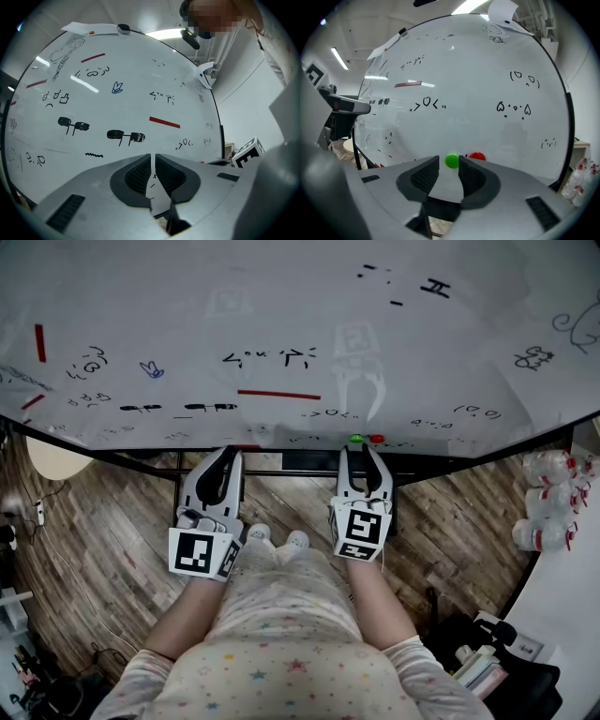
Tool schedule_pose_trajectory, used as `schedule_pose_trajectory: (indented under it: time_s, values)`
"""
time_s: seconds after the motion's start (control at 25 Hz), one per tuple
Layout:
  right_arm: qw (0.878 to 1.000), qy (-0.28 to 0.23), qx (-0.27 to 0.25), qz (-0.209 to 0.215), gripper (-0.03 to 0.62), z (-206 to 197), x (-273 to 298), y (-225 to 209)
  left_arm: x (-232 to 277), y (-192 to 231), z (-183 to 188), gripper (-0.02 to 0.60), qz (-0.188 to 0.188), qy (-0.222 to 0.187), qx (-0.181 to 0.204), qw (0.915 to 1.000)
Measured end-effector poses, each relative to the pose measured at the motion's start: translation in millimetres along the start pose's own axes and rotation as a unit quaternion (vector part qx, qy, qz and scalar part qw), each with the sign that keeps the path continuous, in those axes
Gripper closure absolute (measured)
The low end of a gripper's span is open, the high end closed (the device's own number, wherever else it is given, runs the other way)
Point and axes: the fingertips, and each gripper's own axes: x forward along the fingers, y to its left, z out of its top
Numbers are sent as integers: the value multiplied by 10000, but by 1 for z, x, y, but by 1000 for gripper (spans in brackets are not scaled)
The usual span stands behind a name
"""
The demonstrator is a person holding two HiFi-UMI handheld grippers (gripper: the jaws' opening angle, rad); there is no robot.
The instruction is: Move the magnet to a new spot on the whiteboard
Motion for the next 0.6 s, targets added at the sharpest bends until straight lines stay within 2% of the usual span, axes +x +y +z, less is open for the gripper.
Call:
schedule_pose_trajectory:
  time_s: [0.28,0.6]
  values:
    - [9999,-114,3,-1,478,8,-13,0,-8,-3,3,545,-21,-60,-9,10000]
    - [9994,-349,-15,-76,553,25,-41,-4,-19,-12,2,546,-115,-119,-52,9998]
